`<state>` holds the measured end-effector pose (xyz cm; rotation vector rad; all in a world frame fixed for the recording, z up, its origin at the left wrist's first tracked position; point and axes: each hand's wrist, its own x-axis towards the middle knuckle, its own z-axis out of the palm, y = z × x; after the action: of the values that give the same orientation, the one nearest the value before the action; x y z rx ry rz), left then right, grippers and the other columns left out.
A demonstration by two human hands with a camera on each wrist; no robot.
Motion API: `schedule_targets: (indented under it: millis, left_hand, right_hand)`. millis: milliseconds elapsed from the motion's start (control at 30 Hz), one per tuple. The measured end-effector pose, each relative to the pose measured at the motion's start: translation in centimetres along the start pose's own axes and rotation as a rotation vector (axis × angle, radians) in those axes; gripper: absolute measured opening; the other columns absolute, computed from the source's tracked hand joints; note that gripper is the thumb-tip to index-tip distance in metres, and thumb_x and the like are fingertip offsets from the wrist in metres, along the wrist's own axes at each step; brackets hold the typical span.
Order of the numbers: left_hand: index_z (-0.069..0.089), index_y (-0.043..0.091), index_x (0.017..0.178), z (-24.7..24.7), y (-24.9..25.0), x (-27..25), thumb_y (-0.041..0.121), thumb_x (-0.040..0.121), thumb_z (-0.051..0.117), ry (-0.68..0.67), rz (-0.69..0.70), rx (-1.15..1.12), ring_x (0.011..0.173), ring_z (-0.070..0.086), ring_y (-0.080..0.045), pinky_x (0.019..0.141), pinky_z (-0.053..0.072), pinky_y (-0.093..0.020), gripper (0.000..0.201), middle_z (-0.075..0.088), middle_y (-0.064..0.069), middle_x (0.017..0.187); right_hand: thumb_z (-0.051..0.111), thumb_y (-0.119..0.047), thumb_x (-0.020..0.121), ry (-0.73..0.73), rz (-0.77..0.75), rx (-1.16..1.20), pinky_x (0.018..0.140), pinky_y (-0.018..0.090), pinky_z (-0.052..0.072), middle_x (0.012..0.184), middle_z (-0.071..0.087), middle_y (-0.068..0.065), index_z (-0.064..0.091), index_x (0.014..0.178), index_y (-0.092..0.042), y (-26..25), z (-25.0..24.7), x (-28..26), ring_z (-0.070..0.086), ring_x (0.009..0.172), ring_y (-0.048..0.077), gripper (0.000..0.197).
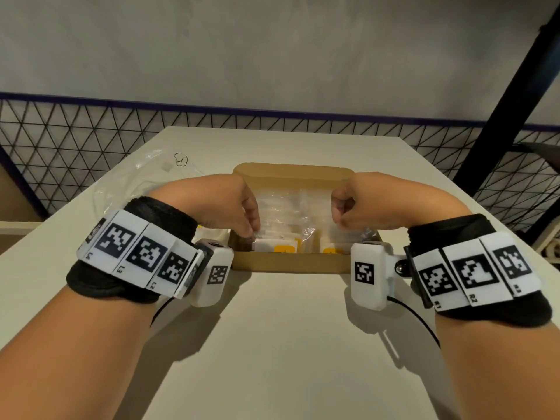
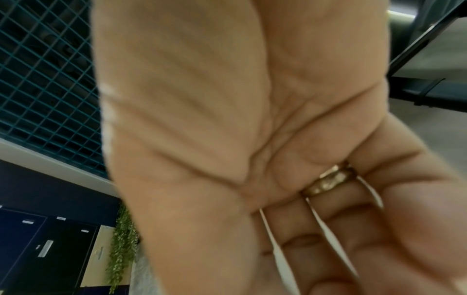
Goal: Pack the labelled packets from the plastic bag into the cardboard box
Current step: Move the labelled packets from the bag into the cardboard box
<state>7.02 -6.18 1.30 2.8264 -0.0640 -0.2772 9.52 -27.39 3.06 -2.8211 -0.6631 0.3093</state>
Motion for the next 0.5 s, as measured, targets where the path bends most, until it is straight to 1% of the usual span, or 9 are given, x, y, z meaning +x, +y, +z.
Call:
schedule_targets:
  millis: [33, 100, 167, 200, 267, 333, 400, 433, 500]
  left_hand:
    - [0.069, 0.033, 0.079, -0.1, -0.2, 0.0, 0.023, 0.078, 0.071, 0.011, -0.01, -0.004, 0.076, 0.049, 0.002, 0.064, 0.036, -0.021, 0.01, 0.06, 0.015, 0.089]
    - [0.067, 0.033, 0.085, -0.4, -0.6, 0.1, 0.025, 0.081, 0.069, 0.033, -0.02, -0.006, 0.074, 0.047, 0.004, 0.069, 0.035, -0.022, 0.01, 0.055, 0.017, 0.086]
    - [0.064, 0.032, 0.092, -0.8, -1.1, 0.2, 0.025, 0.084, 0.065, 0.071, -0.038, -0.004, 0.073, 0.046, 0.0, 0.068, 0.035, -0.023, 0.011, 0.053, 0.014, 0.087]
    - [0.063, 0.031, 0.096, -0.9, -1.4, 0.2, 0.024, 0.086, 0.063, 0.097, -0.057, -0.007, 0.077, 0.048, -0.005, 0.071, 0.036, -0.023, 0.012, 0.054, 0.011, 0.091]
    - [0.062, 0.026, 0.106, -1.2, -2.2, 0.4, 0.02, 0.089, 0.059, 0.141, -0.129, -0.034, 0.09, 0.05, -0.014, 0.081, 0.039, -0.027, 0.018, 0.057, 0.004, 0.103]
    - [0.061, 0.021, 0.115, -1.3, -3.1, 0.5, 0.017, 0.09, 0.056, 0.174, -0.217, -0.06, 0.101, 0.051, -0.02, 0.091, 0.04, -0.033, 0.025, 0.059, -0.003, 0.116]
    - [0.057, 0.017, 0.123, -1.4, -3.9, 0.5, 0.014, 0.092, 0.054, 0.188, -0.289, -0.056, 0.114, 0.051, -0.024, 0.099, 0.037, -0.034, 0.031, 0.057, -0.007, 0.126]
    - [0.054, 0.015, 0.127, -1.4, -4.2, 0.5, 0.013, 0.093, 0.052, 0.18, -0.322, -0.05, 0.119, 0.049, -0.025, 0.101, 0.037, -0.034, 0.034, 0.054, -0.007, 0.13]
    - [0.047, 0.014, 0.135, -1.3, -4.6, 0.4, 0.013, 0.095, 0.048, 0.12, -0.384, -0.041, 0.124, 0.045, -0.028, 0.099, 0.041, -0.035, 0.04, 0.047, -0.008, 0.138]
  right_hand:
    - [0.056, -0.009, 0.084, -0.024, -0.013, 0.015, 0.059, 0.02, 0.041, 0.07, 0.058, -0.006, 0.065, 0.083, -0.016, -0.2, 0.1, 0.0, 0.052, 0.064, 0.008, 0.011]
    - [0.056, -0.015, 0.085, -0.092, -0.037, 0.028, 0.06, 0.021, 0.041, 0.068, 0.062, -0.008, 0.065, 0.085, -0.023, -0.9, 0.4, -0.1, 0.053, 0.061, 0.005, 0.012]
    - [0.059, -0.022, 0.086, -0.174, -0.05, 0.02, 0.066, 0.022, 0.042, 0.077, 0.066, -0.01, 0.065, 0.091, -0.031, -1.6, 0.9, 0.1, 0.056, 0.069, 0.004, 0.012]
    - [0.059, -0.027, 0.086, -0.212, -0.056, 0.008, 0.072, 0.024, 0.043, 0.082, 0.064, -0.013, 0.065, 0.096, -0.033, -1.9, 1.2, 0.1, 0.057, 0.076, 0.004, 0.013]
    - [0.058, -0.033, 0.088, -0.27, -0.067, -0.03, 0.085, 0.028, 0.042, 0.09, 0.057, -0.018, 0.064, 0.108, -0.034, -2.4, 1.6, 0.2, 0.053, 0.089, 0.007, 0.021]
    - [0.056, -0.037, 0.09, -0.307, -0.074, -0.054, 0.094, 0.031, 0.041, 0.1, 0.054, -0.016, 0.061, 0.117, -0.033, -2.8, 1.9, 0.3, 0.051, 0.1, 0.01, 0.028]
    - [0.053, -0.04, 0.091, -0.33, -0.085, -0.075, 0.096, 0.032, 0.04, 0.11, 0.056, -0.012, 0.059, 0.121, -0.032, -3.0, 2.0, 0.3, 0.05, 0.104, 0.011, 0.031]
    - [0.051, -0.04, 0.092, -0.343, -0.09, -0.084, 0.096, 0.031, 0.039, 0.117, 0.058, -0.01, 0.058, 0.122, -0.031, -3.0, 2.1, 0.3, 0.049, 0.104, 0.01, 0.032]
    - [0.049, -0.041, 0.093, -0.367, -0.09, -0.097, 0.096, 0.03, 0.038, 0.125, 0.057, -0.009, 0.057, 0.125, -0.03, -3.2, 2.3, 0.3, 0.049, 0.105, 0.01, 0.034]
